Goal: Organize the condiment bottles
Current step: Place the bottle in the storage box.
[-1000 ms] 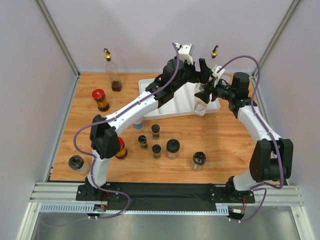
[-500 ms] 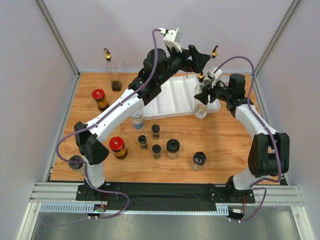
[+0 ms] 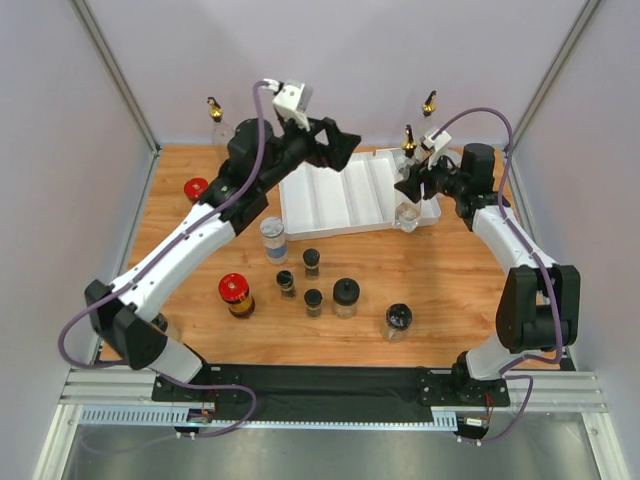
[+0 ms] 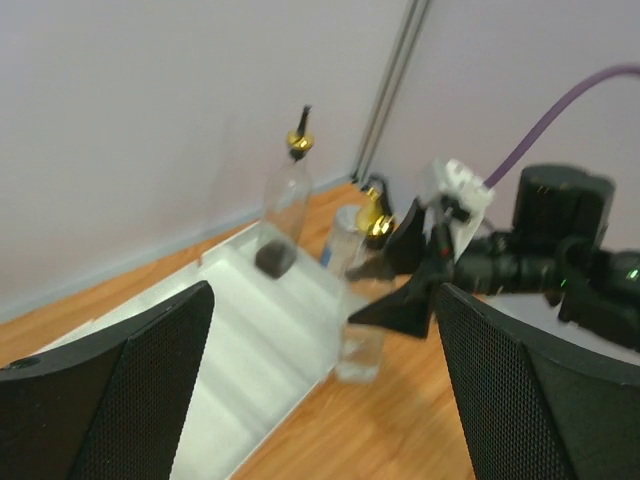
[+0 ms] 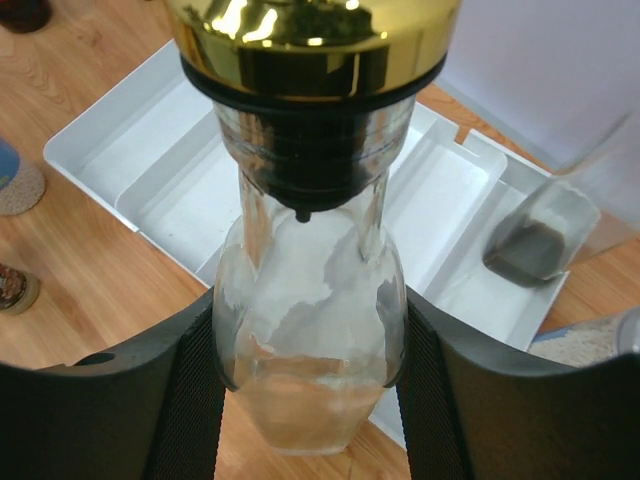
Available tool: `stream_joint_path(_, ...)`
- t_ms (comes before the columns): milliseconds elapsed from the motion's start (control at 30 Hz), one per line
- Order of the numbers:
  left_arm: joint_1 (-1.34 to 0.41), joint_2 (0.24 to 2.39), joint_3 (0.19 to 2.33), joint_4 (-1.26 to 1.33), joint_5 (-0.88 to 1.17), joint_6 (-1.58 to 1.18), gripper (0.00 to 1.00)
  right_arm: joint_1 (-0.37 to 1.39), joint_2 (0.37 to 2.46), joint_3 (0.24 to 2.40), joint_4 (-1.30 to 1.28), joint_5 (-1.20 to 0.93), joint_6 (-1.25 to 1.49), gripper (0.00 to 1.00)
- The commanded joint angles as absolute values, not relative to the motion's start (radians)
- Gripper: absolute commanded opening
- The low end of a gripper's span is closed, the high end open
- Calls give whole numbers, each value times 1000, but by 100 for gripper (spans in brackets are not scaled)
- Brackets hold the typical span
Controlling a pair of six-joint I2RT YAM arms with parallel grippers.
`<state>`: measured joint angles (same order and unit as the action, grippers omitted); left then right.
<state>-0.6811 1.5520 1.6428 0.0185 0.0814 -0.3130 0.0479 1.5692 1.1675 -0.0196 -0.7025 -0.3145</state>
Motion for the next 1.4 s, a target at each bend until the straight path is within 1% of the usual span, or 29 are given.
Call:
stream_joint_path(0, -632, 1376, 1480, 17, 84, -192, 100, 28, 1563, 1264, 84, -646, -288, 0)
stream_joint_path(200, -554, 1155, 1283, -95, 2, -78, 100, 17, 1609, 1333, 113, -572, -282, 0)
stream_joint_path(433, -552, 895, 1066, -201, -219, 112, 100, 17, 1664, 1362, 212, -502, -259, 0)
stream_joint_path(533, -552, 754, 962, -222, -322, 143, 100, 17, 1692, 1388, 242, -477, -252, 0)
stream_joint_path(667, -552, 638, 818, -252, -376, 133, 100, 17, 1736, 1420, 259, -472, -242, 0)
stream_joint_path(833, -552, 548, 767, -267, -474, 163, 100, 17, 1782, 1430, 319, -445, -212, 0)
stream_joint_path(933, -552, 519, 753, -258, -492, 170, 100, 17, 1808, 1433, 351, -431, -210, 0)
stream_joint_path(1200, -552, 494, 732, -247, -526, 179, 100, 11, 1861, 1431, 474, -419, -176, 0)
stream_joint_path(1367, -552, 497, 726, -235, -543, 186, 100, 11, 1894, 1414, 550, -373, -172, 0)
